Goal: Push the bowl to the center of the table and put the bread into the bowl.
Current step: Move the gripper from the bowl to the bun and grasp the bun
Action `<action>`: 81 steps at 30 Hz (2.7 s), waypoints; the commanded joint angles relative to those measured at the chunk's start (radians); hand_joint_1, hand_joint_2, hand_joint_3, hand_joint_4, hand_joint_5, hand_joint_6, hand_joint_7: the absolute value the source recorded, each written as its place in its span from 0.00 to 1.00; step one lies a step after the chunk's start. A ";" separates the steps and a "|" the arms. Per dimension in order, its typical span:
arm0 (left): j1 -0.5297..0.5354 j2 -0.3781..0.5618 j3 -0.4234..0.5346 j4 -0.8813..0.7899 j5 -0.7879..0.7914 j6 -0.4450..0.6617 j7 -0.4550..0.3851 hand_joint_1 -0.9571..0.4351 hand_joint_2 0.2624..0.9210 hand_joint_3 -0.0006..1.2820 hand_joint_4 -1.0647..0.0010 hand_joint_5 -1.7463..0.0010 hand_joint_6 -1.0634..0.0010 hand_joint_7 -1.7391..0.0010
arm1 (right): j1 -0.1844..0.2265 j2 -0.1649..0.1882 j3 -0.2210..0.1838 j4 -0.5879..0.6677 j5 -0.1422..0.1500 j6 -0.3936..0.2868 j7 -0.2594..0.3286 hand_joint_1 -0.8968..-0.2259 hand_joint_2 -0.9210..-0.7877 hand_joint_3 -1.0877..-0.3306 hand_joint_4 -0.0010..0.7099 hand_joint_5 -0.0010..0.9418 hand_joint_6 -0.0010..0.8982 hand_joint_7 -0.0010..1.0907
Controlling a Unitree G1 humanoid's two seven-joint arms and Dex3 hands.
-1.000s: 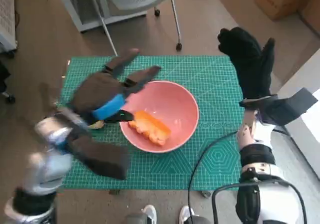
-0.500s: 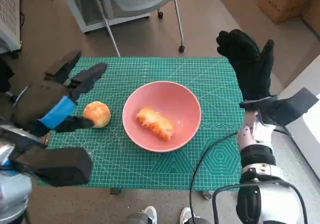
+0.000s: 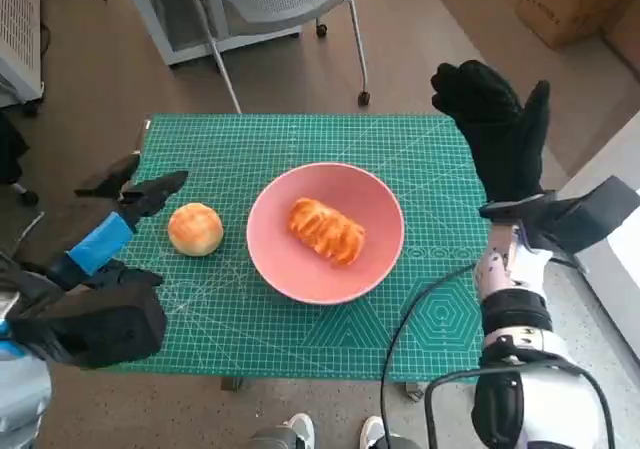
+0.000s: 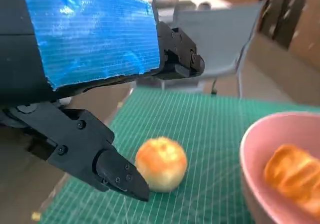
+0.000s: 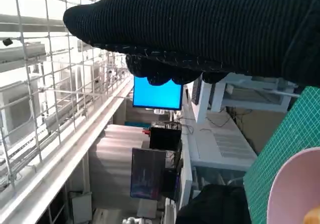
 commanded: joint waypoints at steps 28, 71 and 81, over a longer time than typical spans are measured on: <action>-0.324 -0.023 -0.322 0.646 0.087 -0.232 0.271 0.64 0.65 0.00 0.94 0.99 0.75 1.00 | -0.005 -0.029 -0.006 0.011 -0.006 0.001 0.008 0.36 0.00 0.42 0.18 0.00 0.31 0.01; -0.594 -0.185 -0.601 1.248 0.159 -0.094 0.331 0.73 0.79 0.03 0.75 0.97 0.64 0.98 | 0.028 -0.035 -0.005 -0.010 0.005 -0.023 -0.004 0.43 0.00 0.39 0.18 0.01 0.28 0.00; -0.600 -0.190 -0.648 1.312 0.188 -0.131 0.423 0.84 0.98 0.07 0.39 0.34 0.36 0.70 | 0.031 -0.031 -0.005 -0.013 0.009 -0.024 -0.001 0.42 0.00 0.39 0.18 0.01 0.28 0.00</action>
